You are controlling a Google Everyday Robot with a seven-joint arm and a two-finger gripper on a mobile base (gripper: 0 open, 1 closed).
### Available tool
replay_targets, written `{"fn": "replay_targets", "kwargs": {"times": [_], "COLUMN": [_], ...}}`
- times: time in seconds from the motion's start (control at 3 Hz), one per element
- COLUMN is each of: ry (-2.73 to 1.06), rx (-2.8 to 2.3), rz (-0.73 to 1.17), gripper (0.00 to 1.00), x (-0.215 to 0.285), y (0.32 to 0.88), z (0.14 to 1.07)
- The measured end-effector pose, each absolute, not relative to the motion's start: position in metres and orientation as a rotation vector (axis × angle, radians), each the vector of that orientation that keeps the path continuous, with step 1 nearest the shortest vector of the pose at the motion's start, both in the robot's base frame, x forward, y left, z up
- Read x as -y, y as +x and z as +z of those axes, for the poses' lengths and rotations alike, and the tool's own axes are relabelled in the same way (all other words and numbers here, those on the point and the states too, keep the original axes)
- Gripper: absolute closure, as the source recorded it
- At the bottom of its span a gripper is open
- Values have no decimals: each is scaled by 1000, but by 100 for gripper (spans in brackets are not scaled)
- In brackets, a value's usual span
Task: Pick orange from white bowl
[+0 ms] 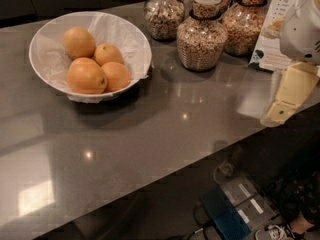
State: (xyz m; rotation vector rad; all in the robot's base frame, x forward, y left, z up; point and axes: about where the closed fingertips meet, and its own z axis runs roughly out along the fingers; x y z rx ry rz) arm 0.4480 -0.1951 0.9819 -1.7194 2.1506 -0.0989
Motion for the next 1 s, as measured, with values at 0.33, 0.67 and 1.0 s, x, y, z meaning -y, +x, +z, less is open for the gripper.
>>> {"fn": "replay_targets", "kwargs": {"times": [0.33, 0.67, 1.0], "ry": [-1779, -1801, -1801], "rx": [-2023, -1901, -1901], "rz": [-55, -12, -12], "gripper": [0, 0, 0], "x": [153, 121, 121], "y": [477, 498, 498], "z": [979, 985, 985]}}
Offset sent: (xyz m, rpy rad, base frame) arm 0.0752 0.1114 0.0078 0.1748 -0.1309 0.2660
